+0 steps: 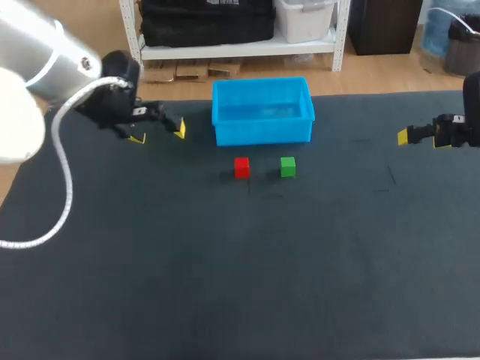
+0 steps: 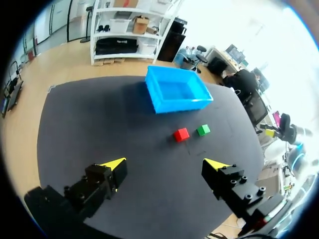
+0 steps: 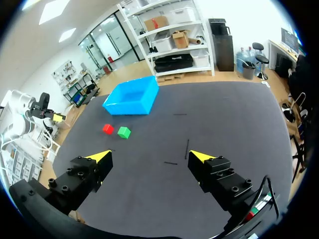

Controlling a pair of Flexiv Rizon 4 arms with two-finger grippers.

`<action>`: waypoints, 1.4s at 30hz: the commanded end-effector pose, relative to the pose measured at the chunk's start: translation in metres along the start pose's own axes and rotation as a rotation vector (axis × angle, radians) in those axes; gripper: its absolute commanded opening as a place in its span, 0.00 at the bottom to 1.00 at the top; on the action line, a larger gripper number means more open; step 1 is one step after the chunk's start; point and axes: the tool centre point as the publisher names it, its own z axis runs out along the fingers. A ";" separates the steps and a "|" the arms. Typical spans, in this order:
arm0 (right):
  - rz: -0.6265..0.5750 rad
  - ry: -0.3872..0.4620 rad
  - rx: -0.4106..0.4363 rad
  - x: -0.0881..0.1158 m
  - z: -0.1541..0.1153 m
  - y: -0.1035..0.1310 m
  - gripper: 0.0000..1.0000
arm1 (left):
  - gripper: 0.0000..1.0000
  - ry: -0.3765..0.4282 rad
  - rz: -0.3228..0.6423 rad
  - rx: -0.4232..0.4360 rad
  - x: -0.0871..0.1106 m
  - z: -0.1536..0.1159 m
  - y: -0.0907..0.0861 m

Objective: Use the left arm to pick the red cube and place it into the blue plastic box first, then use the right arm to grasp the green cube and put it into the same blue plastic box after the first action is fully finished.

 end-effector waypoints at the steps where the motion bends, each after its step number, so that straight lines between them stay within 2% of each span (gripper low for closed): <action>1: -0.001 0.001 0.000 0.000 0.000 0.000 1.00 | 1.00 0.101 0.000 -0.122 -0.010 0.012 -0.008; 5: -0.001 0.001 0.000 0.000 0.000 0.000 1.00 | 1.00 0.105 0.006 -0.120 -0.012 0.016 -0.014; 6: -0.001 0.001 0.000 0.000 0.000 0.000 1.00 | 1.00 0.101 -0.009 -0.080 -0.013 0.016 -0.016; 30: -0.001 0.001 0.000 0.000 0.000 0.000 1.00 | 1.00 0.101 -0.009 -0.080 -0.013 0.016 -0.016; 37: -0.001 0.001 0.000 0.000 0.000 0.000 1.00 | 1.00 0.163 -0.070 -0.135 -0.025 0.033 -0.027; 42: -0.001 0.001 0.000 0.000 0.000 0.000 1.00 | 1.00 0.196 -0.067 -0.183 -0.032 0.047 -0.040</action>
